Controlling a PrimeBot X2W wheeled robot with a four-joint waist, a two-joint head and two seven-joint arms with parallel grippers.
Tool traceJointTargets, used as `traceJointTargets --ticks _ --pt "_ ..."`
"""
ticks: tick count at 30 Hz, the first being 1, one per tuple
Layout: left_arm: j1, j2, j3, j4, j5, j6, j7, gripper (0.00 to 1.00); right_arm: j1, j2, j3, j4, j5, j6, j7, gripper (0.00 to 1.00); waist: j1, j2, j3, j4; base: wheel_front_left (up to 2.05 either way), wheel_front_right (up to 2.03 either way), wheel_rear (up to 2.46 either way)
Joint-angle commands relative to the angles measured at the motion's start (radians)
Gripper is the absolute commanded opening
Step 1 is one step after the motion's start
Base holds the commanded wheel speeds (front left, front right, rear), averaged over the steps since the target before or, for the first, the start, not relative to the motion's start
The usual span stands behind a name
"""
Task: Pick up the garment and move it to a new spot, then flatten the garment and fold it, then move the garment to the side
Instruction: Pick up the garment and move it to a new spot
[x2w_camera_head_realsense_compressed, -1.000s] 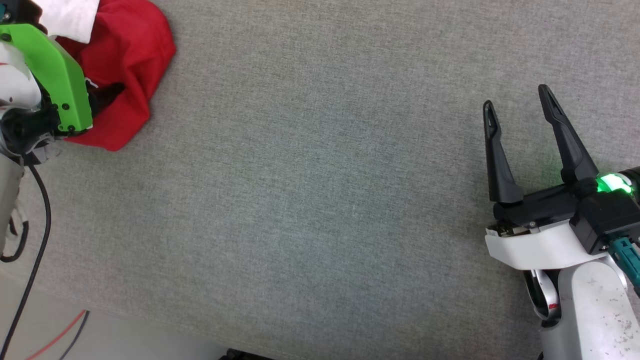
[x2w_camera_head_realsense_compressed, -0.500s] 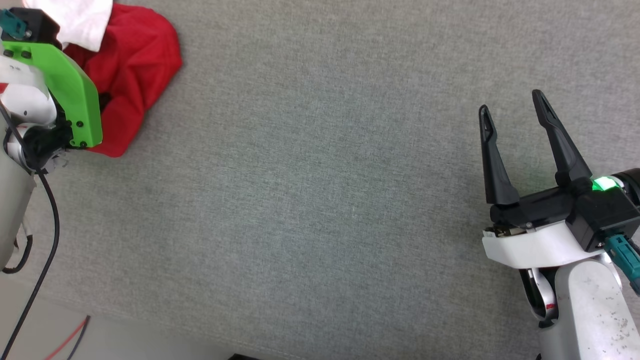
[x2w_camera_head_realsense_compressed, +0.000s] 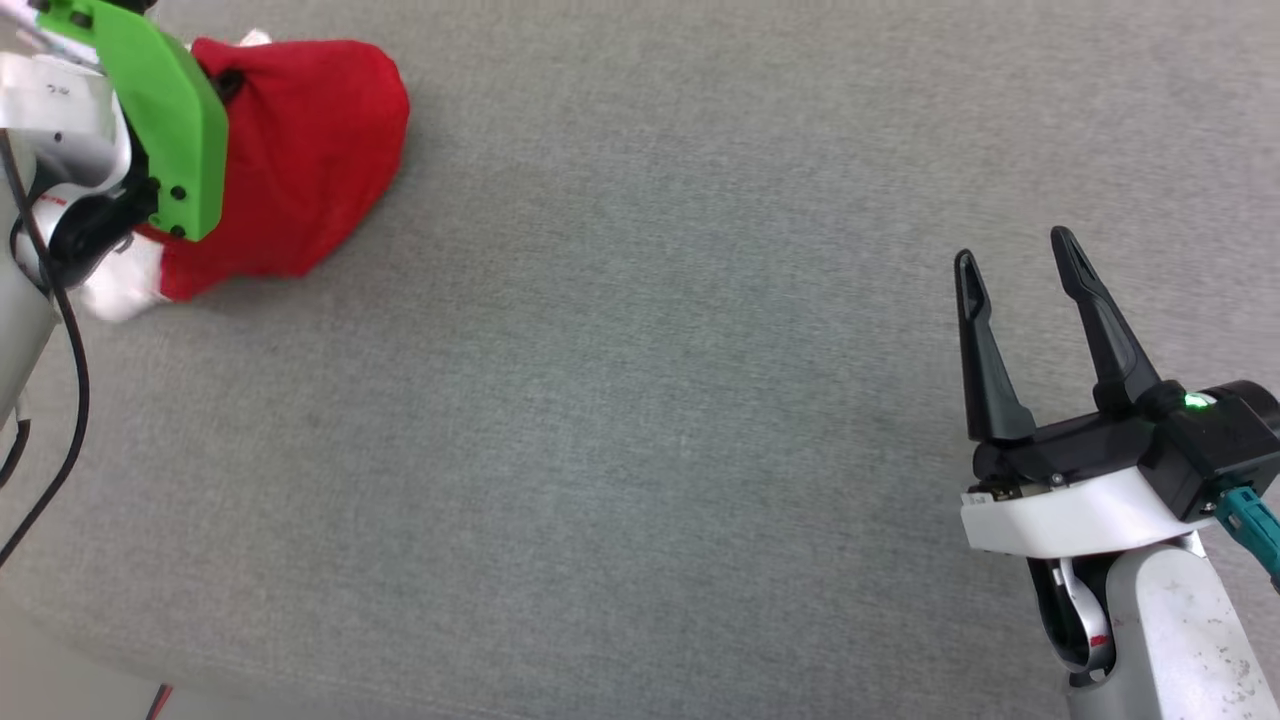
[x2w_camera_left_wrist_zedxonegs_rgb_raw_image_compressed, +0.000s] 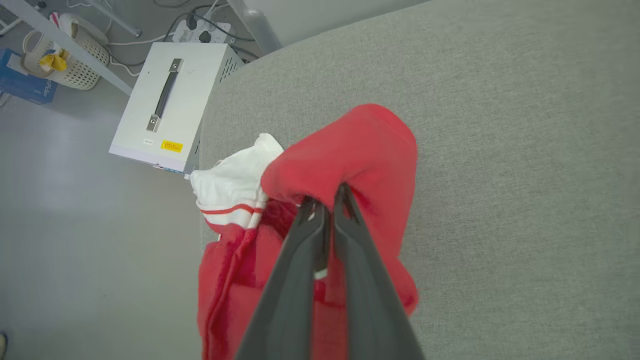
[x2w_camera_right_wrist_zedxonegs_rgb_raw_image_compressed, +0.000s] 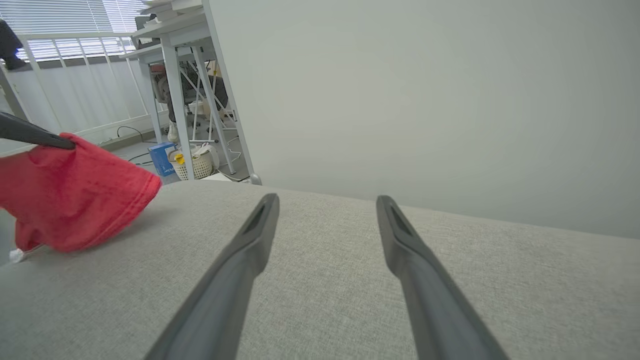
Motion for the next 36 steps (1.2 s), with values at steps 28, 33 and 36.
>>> traceJointTargets --ticks 28,33,36 --pt "-0.223 -0.34 -0.315 -0.36 0.087 -0.002 -0.074 0.0 0.027 -0.004 -0.062 -0.017 0.122 -0.001 -0.009 1.0 0.0001 0.0058 -0.028 -0.382 0.0 0.0 0.0" --pt "-0.181 -0.397 -0.363 -0.355 0.095 -0.002 -0.079 0.0 0.022 -0.004 -0.085 -0.022 0.125 -0.001 -0.009 1.0 0.0001 0.0058 -0.013 -0.397 0.0 0.0 0.0" --pt "-0.103 -0.409 -0.373 -0.337 0.114 -0.002 -0.064 0.0 0.022 -0.004 -0.095 -0.025 0.128 -0.001 -0.009 1.0 0.0001 0.0058 -0.002 -0.4 0.0 0.0 0.0"
